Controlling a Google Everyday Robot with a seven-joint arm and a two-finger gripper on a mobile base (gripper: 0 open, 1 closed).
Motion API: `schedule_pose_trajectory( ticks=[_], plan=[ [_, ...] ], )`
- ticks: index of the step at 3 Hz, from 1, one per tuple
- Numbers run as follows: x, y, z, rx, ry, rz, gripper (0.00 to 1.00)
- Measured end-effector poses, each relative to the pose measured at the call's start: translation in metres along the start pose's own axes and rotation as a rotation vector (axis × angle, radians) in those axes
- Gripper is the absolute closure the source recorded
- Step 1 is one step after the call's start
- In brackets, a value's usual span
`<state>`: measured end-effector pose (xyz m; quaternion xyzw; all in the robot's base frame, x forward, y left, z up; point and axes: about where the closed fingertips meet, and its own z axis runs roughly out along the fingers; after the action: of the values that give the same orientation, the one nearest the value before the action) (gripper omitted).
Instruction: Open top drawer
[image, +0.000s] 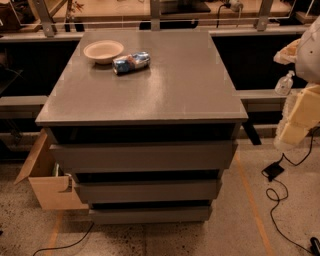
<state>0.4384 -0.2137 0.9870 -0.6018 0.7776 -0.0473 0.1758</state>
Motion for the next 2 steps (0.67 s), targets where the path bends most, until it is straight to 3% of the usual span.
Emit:
schedule_pose_trajectory(
  ticks=[2],
  plan=[
    [0.0, 0.011, 0.017, 0.004, -0.009, -0.01, 0.0]
  ],
)
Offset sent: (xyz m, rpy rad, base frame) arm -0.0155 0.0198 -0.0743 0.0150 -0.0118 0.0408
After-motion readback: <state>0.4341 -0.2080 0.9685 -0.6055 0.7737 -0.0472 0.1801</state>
